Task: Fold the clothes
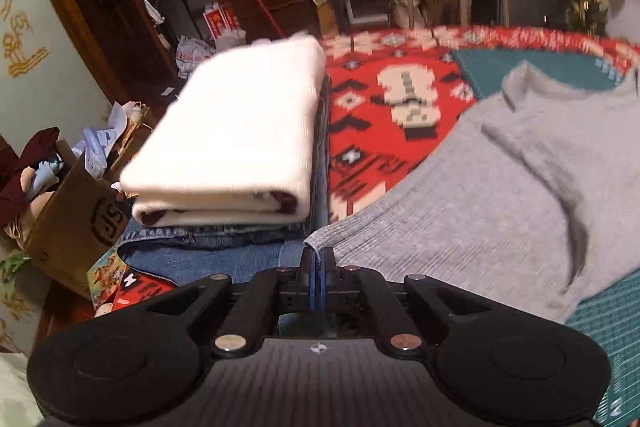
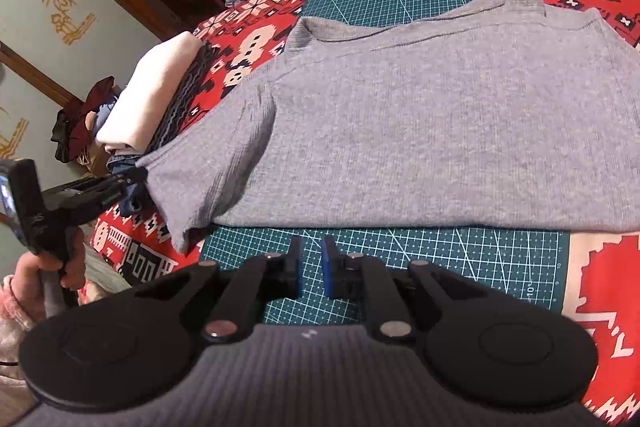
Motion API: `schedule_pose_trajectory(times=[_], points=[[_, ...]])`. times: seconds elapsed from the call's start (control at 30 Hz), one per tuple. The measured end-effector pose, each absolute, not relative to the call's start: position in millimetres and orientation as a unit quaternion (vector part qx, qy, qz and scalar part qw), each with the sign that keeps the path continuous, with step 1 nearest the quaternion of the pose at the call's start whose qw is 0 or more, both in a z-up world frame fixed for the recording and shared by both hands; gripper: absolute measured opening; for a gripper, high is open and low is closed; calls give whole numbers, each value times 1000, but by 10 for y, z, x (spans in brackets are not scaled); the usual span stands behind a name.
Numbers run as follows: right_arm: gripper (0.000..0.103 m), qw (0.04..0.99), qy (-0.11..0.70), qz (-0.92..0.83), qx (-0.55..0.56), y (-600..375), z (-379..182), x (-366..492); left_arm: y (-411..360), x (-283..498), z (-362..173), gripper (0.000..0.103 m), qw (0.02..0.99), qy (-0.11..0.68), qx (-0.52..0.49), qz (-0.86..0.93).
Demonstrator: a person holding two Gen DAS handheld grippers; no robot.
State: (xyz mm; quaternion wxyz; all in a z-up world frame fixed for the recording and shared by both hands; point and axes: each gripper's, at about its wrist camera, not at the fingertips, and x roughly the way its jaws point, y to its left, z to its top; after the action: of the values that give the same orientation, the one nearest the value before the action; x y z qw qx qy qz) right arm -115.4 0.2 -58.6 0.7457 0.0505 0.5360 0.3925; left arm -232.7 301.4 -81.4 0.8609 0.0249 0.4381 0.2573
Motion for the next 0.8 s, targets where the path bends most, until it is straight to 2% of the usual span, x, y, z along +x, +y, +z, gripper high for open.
schedule_pose_trajectory(times=[0.1,0.23,0.3,0.37,0.53,0.6,0.8], points=[[12,746,536,392,52,-8,-582,-1141,2986,-2324,-863,10,858,442,49,256],[14,747,536,390,55,-28,-589,-1120,3043,-2370,-801,19,860,444,32,248],[14,747,537,388,57,-34,-591,-1111,3083,-2425,-742,31,861,443,23,248],[15,748,535,388,56,-38,-583,-1103,3123,-2477,-674,39,863,440,18,249],[16,750,533,387,61,-46,-560,-1074,3217,-2509,-418,41,881,421,-34,216],[16,751,532,386,64,-54,-545,-1050,3205,-2404,-351,50,890,422,-66,161],[16,763,518,380,65,-85,-457,-929,3185,-1740,-377,47,878,451,-149,65]])
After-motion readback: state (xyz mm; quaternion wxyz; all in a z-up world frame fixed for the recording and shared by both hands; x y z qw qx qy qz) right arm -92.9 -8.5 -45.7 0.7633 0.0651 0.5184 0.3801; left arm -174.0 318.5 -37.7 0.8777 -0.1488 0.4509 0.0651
